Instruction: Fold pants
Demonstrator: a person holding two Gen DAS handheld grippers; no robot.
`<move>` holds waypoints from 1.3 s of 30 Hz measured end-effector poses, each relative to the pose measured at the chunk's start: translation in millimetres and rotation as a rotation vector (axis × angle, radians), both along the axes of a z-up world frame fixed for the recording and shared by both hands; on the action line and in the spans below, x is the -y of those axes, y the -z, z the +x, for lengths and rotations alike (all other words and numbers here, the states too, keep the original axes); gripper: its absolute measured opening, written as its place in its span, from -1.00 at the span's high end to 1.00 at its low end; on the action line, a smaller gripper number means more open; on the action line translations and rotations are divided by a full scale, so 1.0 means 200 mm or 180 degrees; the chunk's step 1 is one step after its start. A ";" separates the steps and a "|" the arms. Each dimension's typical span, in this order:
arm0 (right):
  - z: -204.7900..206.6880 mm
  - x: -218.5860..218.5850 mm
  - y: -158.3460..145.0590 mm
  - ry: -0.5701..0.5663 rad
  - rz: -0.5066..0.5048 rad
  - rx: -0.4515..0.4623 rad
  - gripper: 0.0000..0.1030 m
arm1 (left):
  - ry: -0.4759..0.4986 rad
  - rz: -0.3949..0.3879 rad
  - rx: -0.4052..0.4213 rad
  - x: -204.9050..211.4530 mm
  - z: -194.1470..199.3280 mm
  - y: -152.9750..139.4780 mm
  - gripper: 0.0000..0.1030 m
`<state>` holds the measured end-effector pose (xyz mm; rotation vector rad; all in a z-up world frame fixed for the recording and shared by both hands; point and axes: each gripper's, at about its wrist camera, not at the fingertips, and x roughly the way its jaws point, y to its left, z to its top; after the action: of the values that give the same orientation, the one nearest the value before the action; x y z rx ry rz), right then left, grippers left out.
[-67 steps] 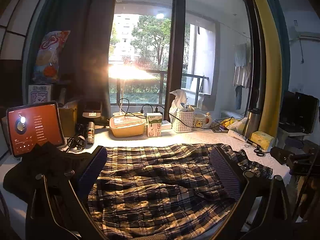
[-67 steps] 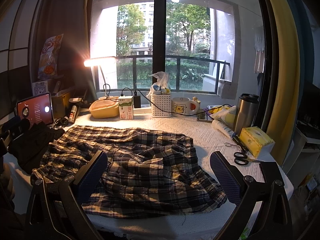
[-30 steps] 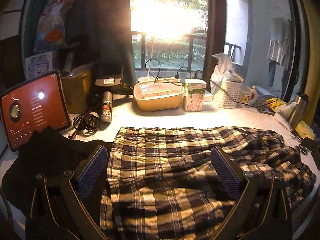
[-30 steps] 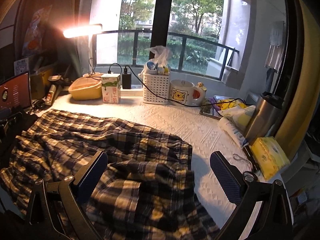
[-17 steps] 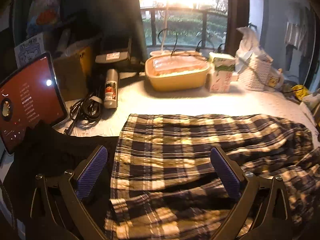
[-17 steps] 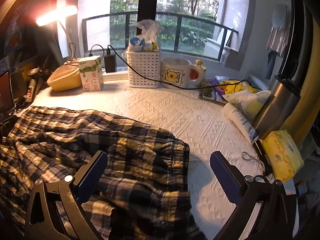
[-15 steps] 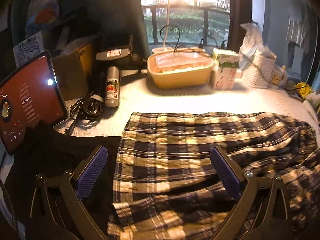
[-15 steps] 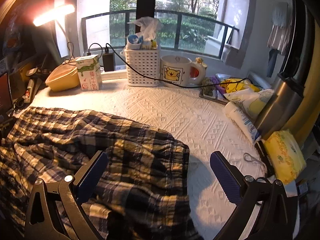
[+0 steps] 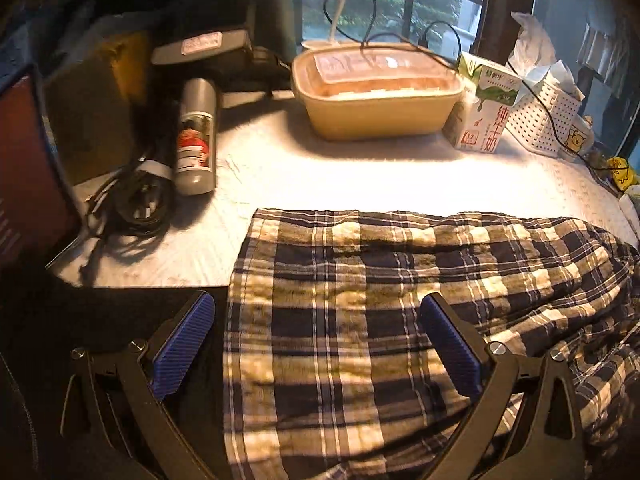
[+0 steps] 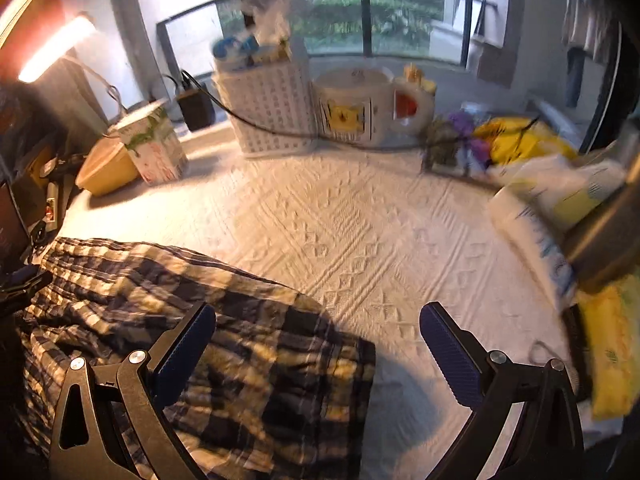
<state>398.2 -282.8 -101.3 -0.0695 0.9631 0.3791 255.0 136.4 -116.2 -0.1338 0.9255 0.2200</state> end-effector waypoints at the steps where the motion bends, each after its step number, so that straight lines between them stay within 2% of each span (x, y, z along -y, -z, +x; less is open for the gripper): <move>1: 0.03 -0.01 0.04 -0.0030 0.0035 -0.0106 -0.71 | 0.0032 -0.0009 -0.0004 0.00 0.01 0.00 -0.89; 4: 0.07 -0.05 0.13 -0.0123 0.0065 -0.0321 -0.60 | 0.0153 -0.0115 -0.0106 -0.01 0.05 0.05 -0.63; 5: 0.08 -0.06 0.15 -0.0180 0.0062 -0.0346 -0.59 | 0.0181 -0.0078 -0.0099 0.00 0.05 0.05 -0.63; 6: 0.07 -0.08 0.15 -0.0221 0.0020 -0.0279 -0.59 | 0.0223 -0.0019 -0.0101 0.02 0.05 0.05 -0.57; 8: 0.06 -0.11 0.16 -0.0308 -0.0036 -0.0256 -0.56 | 0.0317 0.0036 -0.0101 0.06 0.05 0.04 -0.32; 9: 0.06 -0.11 0.16 -0.0306 -0.0065 -0.0229 -0.27 | 0.0383 0.0037 -0.0097 0.08 0.06 0.03 -0.11; 10: 0.05 -0.11 0.15 -0.0287 -0.0094 -0.0188 0.28 | 0.0427 0.0039 -0.0097 0.10 0.06 0.03 0.11; 11: 0.04 -0.11 0.15 -0.0273 -0.0113 -0.0159 0.51 | 0.0466 0.0032 -0.0094 0.11 0.06 0.02 0.21; 13: 0.02 -0.10 0.15 -0.0333 -0.0096 -0.0145 0.51 | 0.0489 0.0055 -0.0086 0.14 0.07 0.01 0.66; 15: -0.01 -0.09 0.14 -0.0353 -0.0132 -0.0046 0.51 | 0.0510 0.0003 -0.0068 0.16 0.08 0.00 0.87; 21: -0.01 -0.01 -0.01 -0.0205 -0.0241 0.0451 0.52 | 0.0587 -0.0084 0.0086 0.19 0.10 -0.09 0.92; 26: 0.06 0.04 -0.09 -0.0140 -0.0378 0.0730 0.52 | 0.0631 -0.0104 0.0311 0.24 0.19 -0.19 0.93; 39: 0.45 0.04 -0.26 0.0008 -0.0427 0.1133 0.53 | 0.0593 0.0005 0.0607 0.23 0.50 -0.31 0.93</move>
<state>487.6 -291.6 -49.2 -0.2498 0.6353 0.2870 355.0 89.5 -55.2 -0.0650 0.7426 0.0342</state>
